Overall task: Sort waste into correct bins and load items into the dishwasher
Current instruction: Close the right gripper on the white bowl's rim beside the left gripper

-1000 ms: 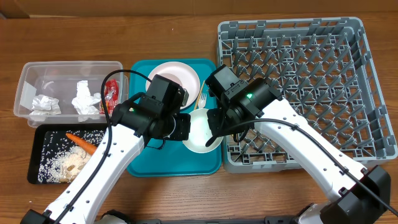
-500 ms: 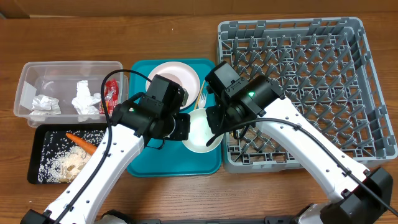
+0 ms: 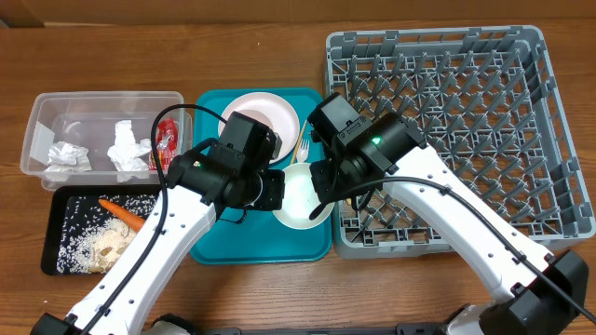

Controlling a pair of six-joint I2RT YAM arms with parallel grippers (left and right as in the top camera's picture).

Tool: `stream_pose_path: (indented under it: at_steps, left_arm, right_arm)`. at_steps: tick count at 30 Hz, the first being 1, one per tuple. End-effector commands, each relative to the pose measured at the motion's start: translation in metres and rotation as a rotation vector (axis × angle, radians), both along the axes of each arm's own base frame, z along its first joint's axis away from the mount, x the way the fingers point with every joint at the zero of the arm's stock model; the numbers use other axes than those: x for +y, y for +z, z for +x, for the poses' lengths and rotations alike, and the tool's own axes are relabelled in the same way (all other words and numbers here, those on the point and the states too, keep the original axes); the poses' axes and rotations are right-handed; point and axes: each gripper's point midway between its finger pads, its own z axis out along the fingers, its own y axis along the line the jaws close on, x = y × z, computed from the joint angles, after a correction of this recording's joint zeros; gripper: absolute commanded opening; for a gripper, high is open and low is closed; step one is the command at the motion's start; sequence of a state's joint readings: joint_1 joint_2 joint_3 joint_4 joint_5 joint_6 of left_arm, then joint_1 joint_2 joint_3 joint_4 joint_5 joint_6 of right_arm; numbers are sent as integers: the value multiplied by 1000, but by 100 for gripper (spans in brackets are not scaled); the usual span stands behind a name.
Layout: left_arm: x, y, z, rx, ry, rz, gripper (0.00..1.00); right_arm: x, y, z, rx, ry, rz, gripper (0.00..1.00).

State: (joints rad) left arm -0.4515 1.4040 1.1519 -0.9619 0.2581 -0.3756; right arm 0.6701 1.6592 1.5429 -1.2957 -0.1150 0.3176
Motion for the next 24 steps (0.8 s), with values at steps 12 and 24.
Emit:
stream_pose_path:
  at_steps: [12,24]
  left_arm:
    - [-2,12,3,-30,10,-17,6]
    - [-3,12,5,-38,10,-21,6]
  right_arm:
    - [3,7,5,-25,2,7,20]
    - [1,6,3,-15,-1,0,20]
